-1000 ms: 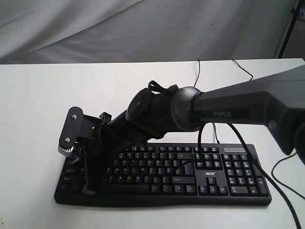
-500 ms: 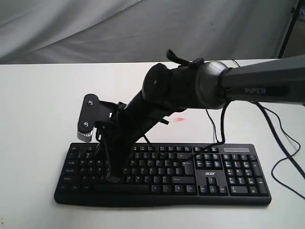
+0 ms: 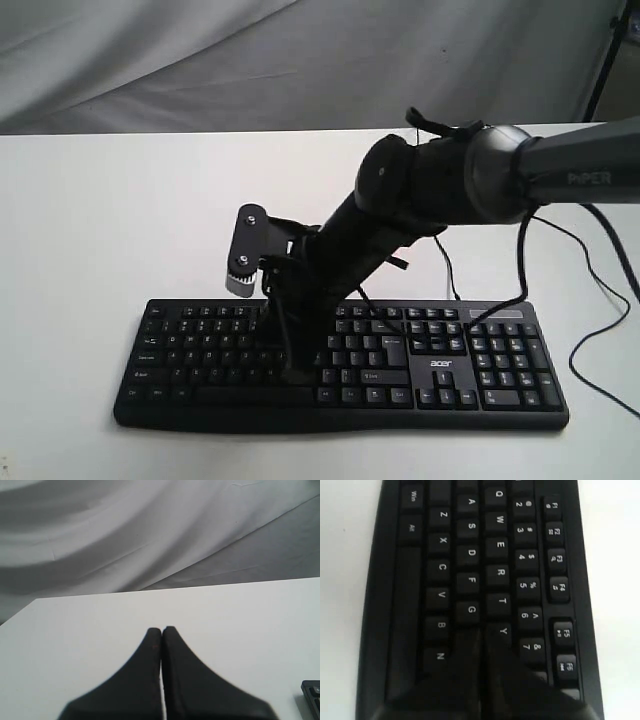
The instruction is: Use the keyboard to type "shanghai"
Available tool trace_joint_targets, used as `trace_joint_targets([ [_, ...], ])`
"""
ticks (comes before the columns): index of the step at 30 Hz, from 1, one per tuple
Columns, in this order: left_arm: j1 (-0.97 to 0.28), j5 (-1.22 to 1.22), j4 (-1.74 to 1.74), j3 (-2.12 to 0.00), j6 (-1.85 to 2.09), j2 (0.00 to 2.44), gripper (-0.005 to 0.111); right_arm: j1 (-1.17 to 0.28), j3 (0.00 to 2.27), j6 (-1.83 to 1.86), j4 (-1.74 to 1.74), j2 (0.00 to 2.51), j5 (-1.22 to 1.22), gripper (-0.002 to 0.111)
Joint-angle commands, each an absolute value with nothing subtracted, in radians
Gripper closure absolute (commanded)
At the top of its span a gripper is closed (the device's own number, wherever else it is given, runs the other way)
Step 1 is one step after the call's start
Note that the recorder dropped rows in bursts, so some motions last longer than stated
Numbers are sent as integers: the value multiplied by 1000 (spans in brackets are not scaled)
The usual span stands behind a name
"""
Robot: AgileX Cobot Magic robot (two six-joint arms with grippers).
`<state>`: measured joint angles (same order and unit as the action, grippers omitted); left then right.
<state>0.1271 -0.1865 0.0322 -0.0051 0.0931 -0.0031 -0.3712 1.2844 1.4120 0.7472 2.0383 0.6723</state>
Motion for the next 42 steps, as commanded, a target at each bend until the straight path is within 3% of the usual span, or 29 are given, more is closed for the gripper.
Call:
trace_joint_targets([
  [1,123,-184,32,0,90,0,106,-358,1209,1491,813,1985,580,108],
  [8,123,-184,32,0,90,0,106,-287,1137,1674,1001,1981,587,108],
  [42,123,-184,32,0,90,0,106,-289,1137,1720,1031,2017,578,108],
])
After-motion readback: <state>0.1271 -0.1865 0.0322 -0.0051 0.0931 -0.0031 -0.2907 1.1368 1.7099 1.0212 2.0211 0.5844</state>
